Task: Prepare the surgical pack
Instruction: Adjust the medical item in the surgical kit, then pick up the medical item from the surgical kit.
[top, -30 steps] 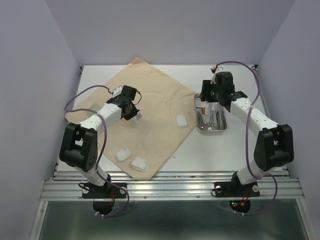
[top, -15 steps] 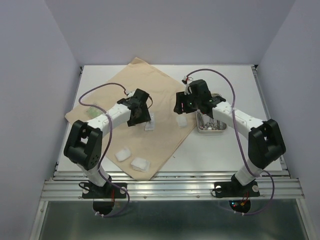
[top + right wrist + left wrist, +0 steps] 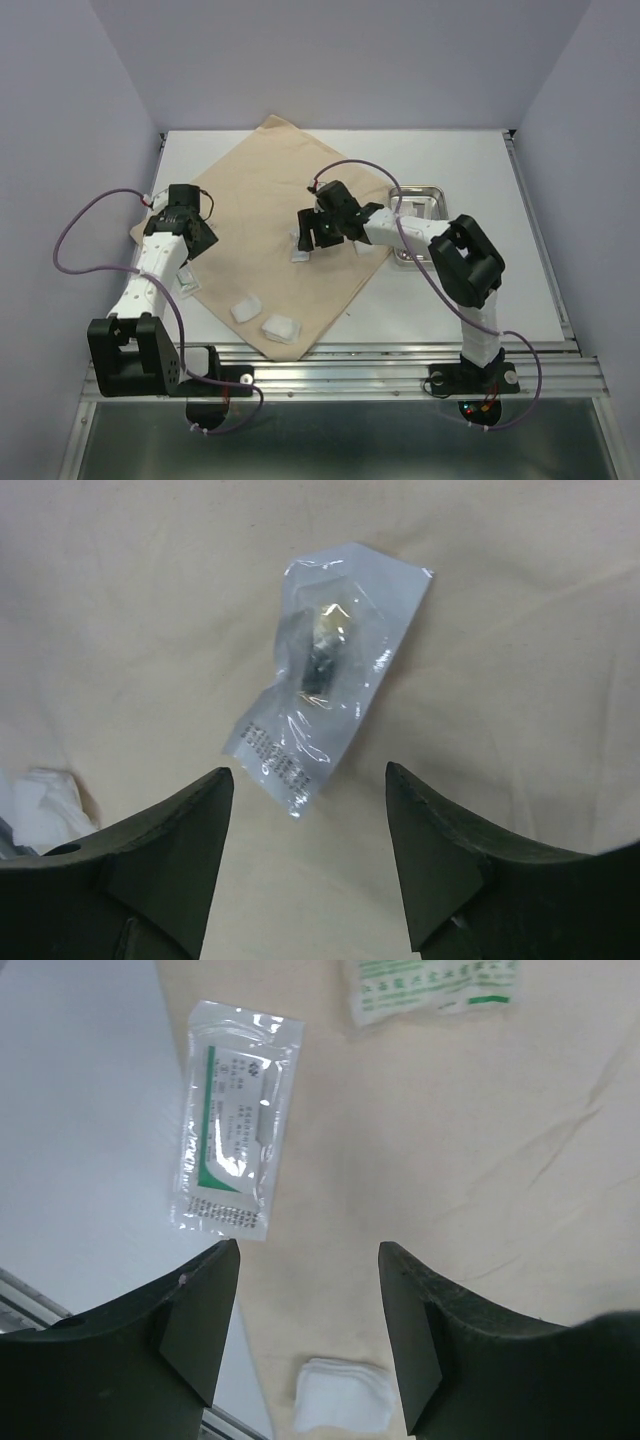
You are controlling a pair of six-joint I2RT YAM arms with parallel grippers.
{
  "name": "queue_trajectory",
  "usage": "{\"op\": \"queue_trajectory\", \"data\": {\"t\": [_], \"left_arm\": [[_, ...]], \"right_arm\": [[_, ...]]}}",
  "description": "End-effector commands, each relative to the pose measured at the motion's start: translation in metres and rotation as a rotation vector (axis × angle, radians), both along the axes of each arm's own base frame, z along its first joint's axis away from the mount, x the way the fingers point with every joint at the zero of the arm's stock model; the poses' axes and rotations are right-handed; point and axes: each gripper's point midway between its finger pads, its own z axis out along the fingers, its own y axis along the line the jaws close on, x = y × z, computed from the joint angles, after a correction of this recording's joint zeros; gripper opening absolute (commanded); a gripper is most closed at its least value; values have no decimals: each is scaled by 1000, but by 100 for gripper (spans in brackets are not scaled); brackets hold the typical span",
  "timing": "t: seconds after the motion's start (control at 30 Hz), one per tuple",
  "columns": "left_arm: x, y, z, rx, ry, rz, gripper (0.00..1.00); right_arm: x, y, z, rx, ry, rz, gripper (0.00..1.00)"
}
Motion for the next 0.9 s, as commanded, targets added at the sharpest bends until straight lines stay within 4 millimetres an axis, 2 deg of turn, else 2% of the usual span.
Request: {"op": "queue_trajectory", "data": {"t": [0.0,0.1,0.27,0.43,0.53,0.57,0.63,0.67,0.73,0.83,0.87], "left_arm": [[-18,21,-5,21,53,46,69],[-21,32,-11,24,95,72,68],[-24,48,-33,15,196,119,66],[-21,52,-40,14,198,138,66],[-20,50,-44,-2,197,134,66],[-20,49,-45,-4,197,132,65],[-20,49,-45,-6,194,130,65],[-19,49,-44,-7,187,129,65],[-18,49,-42,-5,178,127,65],[-15,49,-38,-5,158,122,65],[-14,49,-37,-7,150,121,65]], "right_arm": [[18,31,22,152,-19,-37,66],[20,38,19,176,-8,-33,62],[21,43,-3,169,35,-42,60],[22,42,-15,157,51,-59,60],[23,43,-16,160,48,-61,42],[24,43,-13,163,42,-60,28],[27,42,-3,171,17,-73,18],[28,40,0,171,7,-77,8],[31,38,16,181,-25,-92,2],[36,34,36,189,-75,-111,1],[37,32,54,205,-107,-114,1]]}}
